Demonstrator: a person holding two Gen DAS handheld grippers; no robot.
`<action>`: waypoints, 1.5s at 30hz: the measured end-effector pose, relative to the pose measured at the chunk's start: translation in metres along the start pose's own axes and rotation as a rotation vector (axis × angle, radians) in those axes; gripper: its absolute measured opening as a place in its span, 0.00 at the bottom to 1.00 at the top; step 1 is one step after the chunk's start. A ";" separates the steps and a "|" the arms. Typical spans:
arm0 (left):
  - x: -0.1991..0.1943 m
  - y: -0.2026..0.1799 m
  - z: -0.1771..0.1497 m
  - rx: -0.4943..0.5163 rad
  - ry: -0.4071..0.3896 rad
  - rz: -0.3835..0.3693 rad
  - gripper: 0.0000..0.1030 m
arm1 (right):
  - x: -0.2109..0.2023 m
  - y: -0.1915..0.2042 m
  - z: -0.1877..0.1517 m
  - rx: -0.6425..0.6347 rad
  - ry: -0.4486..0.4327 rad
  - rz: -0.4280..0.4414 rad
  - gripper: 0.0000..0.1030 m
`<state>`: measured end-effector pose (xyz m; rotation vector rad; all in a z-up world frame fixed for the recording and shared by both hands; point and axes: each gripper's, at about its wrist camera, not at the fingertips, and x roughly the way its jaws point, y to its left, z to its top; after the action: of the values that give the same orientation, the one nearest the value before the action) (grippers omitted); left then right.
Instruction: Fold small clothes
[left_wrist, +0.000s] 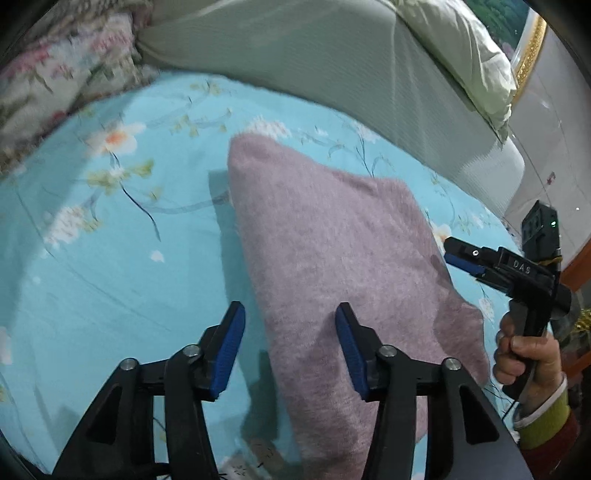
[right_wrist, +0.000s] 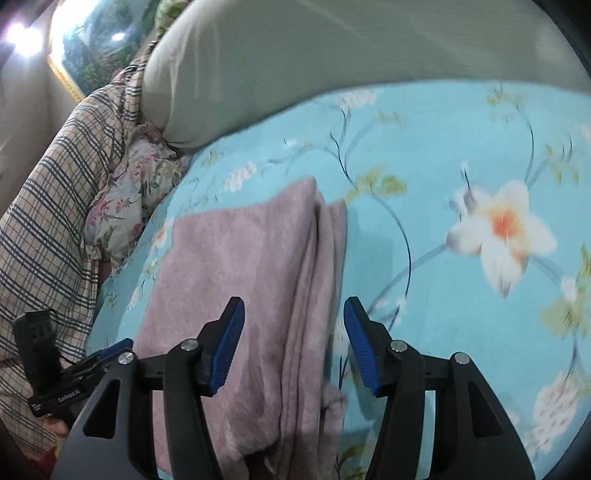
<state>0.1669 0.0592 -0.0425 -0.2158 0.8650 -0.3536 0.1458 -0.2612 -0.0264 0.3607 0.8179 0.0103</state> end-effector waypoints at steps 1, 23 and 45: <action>-0.004 -0.001 0.002 0.008 -0.012 -0.008 0.34 | 0.004 0.002 0.005 -0.004 0.010 0.020 0.52; 0.044 -0.044 0.005 0.178 0.066 -0.010 0.32 | 0.056 -0.041 0.009 0.137 0.059 0.010 0.15; -0.038 -0.033 -0.099 0.150 0.103 0.016 0.65 | -0.062 -0.002 -0.107 0.065 0.104 0.078 0.43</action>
<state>0.0607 0.0393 -0.0681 -0.0516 0.9369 -0.4153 0.0266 -0.2393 -0.0500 0.4565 0.9084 0.0763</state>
